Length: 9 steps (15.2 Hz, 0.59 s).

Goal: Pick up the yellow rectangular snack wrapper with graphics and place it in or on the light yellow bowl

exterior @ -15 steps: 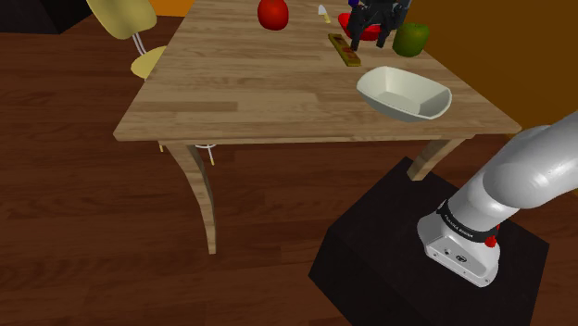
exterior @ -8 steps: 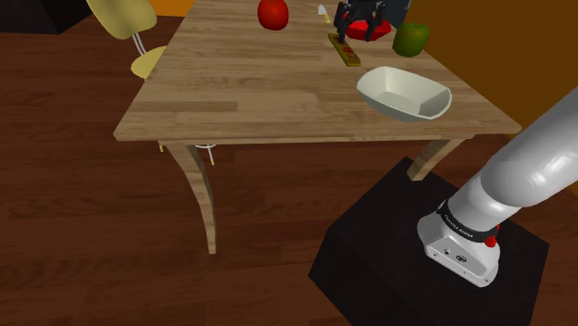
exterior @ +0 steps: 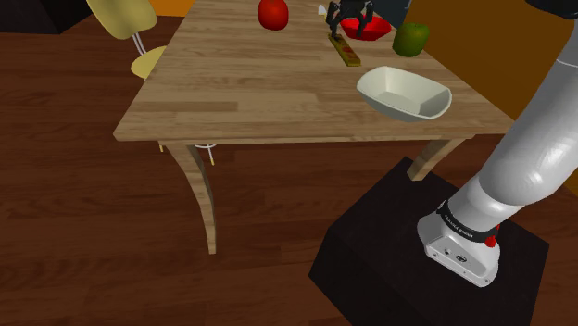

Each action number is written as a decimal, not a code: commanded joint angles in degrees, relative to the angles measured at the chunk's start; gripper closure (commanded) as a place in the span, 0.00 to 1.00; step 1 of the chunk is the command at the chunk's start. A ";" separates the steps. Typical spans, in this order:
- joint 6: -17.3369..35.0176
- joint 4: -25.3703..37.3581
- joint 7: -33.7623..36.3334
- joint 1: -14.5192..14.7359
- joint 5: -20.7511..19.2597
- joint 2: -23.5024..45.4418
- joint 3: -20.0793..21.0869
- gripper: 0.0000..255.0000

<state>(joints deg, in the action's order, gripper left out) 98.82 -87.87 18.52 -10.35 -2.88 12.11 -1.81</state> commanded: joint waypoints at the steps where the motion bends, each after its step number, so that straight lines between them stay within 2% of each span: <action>1: 0.56 1.40 0.37 -0.27 -0.14 1.87 -0.31 0.00; 9: 5.63 -3.70 0.43 -0.40 -0.19 1.84 -0.38 0.00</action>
<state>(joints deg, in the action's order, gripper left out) 104.13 -91.30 18.90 -10.78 -3.06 13.92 -2.21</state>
